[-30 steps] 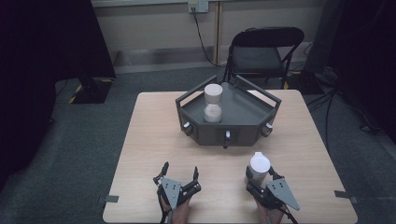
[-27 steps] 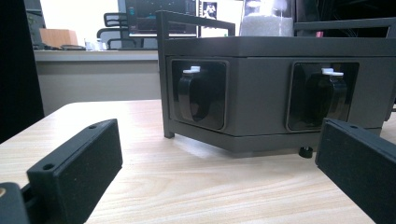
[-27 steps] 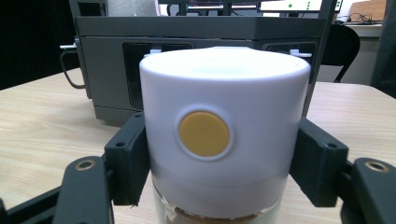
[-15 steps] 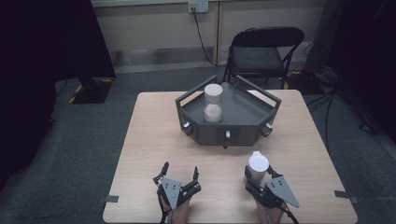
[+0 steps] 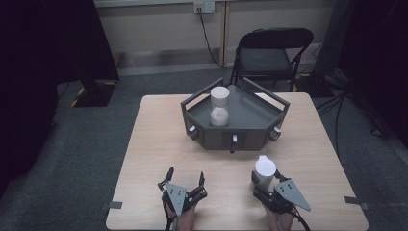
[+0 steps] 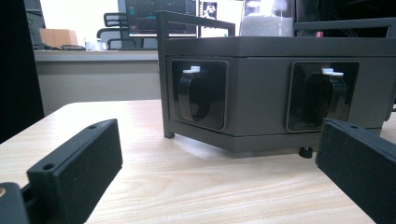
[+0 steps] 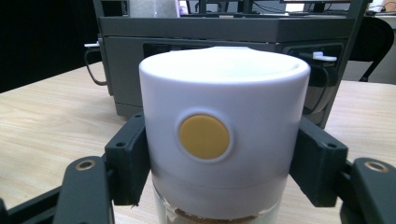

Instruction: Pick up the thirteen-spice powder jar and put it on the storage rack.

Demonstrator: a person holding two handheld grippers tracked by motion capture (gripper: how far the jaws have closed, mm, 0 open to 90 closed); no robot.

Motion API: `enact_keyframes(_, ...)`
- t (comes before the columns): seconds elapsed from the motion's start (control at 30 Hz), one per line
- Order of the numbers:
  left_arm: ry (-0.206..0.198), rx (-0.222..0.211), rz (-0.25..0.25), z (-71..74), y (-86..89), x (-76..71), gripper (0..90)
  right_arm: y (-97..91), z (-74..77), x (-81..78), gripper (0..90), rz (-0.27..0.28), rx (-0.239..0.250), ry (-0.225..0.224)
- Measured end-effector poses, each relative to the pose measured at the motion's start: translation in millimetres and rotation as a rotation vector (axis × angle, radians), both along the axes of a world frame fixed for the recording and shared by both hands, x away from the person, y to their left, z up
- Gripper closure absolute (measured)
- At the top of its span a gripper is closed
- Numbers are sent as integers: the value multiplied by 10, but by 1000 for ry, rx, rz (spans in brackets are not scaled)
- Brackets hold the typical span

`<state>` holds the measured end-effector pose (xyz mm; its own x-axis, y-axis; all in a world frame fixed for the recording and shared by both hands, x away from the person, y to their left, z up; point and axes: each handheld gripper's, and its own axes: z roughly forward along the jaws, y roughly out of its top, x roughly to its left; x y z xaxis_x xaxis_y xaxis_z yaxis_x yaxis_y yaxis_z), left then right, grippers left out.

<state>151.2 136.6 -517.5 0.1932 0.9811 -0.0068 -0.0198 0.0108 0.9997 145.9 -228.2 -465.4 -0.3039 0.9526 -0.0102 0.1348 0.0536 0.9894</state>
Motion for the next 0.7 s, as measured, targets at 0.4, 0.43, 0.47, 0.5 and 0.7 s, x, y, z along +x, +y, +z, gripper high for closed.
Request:
enact_keyframes(0.4, 0, 0, 0, 0, 0, 0, 0, -38, 76, -17, 305, 25, -12, -13)
enact_keyframes(0.43, 0, 0, 0, 0, 0, 0, 0, -45, 83, -15, 305, 29, -12, -13)
enact_keyframes(0.47, 0, 0, 0, 0, 0, 0, 0, -51, 89, -12, 305, 31, -10, -13)
enact_keyframes(0.5, 0, 0, 0, 0, 0, 0, 0, -58, 96, -10, 305, 34, -11, -13)
enact_keyframes(0.7, 0, 0, 0, 0, 0, 0, 0, -95, 157, 17, 306, 52, -24, -12)
